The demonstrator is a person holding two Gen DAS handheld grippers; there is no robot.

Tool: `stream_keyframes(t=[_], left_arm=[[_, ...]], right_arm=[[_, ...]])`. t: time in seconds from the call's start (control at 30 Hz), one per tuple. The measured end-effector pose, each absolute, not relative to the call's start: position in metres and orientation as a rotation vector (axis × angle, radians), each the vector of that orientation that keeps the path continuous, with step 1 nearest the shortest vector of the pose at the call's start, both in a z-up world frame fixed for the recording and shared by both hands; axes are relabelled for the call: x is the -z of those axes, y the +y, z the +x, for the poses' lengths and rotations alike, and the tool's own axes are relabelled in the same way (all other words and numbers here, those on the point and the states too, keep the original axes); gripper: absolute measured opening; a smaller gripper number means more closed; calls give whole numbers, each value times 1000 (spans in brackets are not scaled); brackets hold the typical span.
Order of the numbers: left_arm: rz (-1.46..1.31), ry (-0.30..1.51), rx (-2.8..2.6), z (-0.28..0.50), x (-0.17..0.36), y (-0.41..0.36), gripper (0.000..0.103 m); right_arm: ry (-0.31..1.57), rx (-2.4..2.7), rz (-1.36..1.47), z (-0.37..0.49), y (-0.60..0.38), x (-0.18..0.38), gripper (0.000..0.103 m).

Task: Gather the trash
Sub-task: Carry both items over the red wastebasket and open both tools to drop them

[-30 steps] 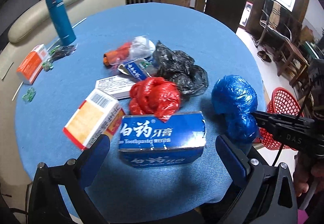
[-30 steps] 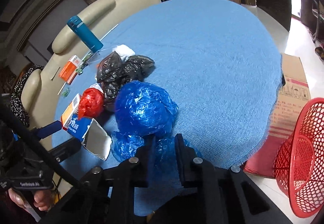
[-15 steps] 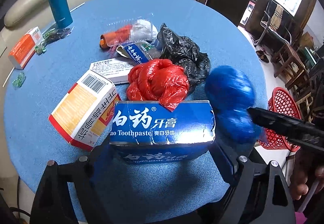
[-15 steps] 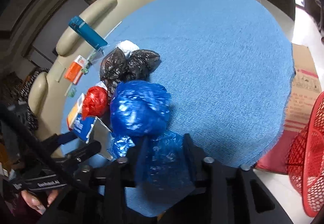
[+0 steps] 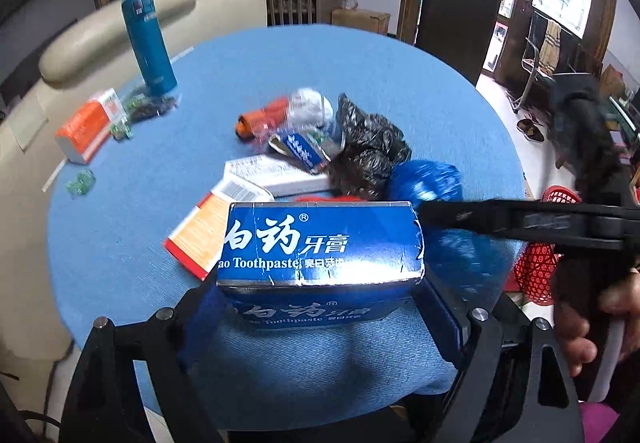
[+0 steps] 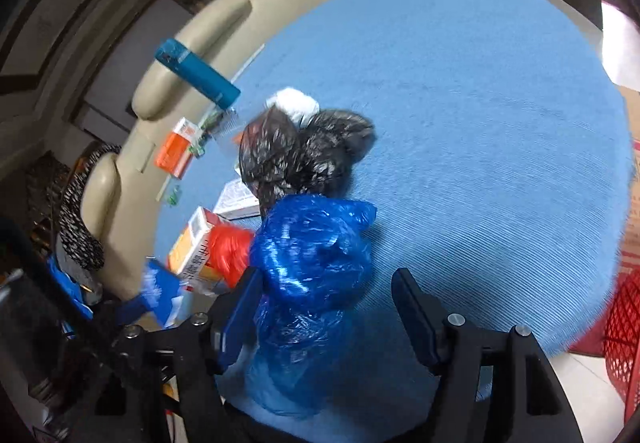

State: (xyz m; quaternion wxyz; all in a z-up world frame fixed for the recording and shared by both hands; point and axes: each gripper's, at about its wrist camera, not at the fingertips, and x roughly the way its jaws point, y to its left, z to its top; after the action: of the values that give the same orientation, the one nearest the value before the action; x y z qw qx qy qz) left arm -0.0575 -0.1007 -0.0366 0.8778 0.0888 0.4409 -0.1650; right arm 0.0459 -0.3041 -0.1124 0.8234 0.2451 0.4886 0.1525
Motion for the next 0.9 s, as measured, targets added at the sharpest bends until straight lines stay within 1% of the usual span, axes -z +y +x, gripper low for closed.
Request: stream_keyframes(t=[0.07, 0.13, 0.23, 0.3, 0.37, 0.63, 0.8, 0.9], left_arm=[[191, 910, 338, -60, 34, -99, 89], [178, 917, 331, -58, 35, -95, 89], [158, 929, 315, -55, 36, -91, 89], [163, 924, 318, -55, 33, -94, 89], [179, 908, 331, -60, 28, -100, 89], [265, 862, 444, -69, 8, -147, 89], [324, 848, 585, -73, -4, -200, 89], [363, 855, 690, -77, -7, -246, 89]], right_arm=[[1064, -343, 533, 52, -297, 119, 70], [1054, -364, 552, 55, -293, 124, 59], [1020, -366, 564, 51, -298, 124, 55], [985, -348, 537, 42, -304, 120, 54], [957, -341, 539, 33, -314, 114, 42], [812, -245, 545, -12, -368, 82, 42], [725, -142, 561, -56, -418, 68, 42], [688, -56, 597, -89, -458, 66, 43]])
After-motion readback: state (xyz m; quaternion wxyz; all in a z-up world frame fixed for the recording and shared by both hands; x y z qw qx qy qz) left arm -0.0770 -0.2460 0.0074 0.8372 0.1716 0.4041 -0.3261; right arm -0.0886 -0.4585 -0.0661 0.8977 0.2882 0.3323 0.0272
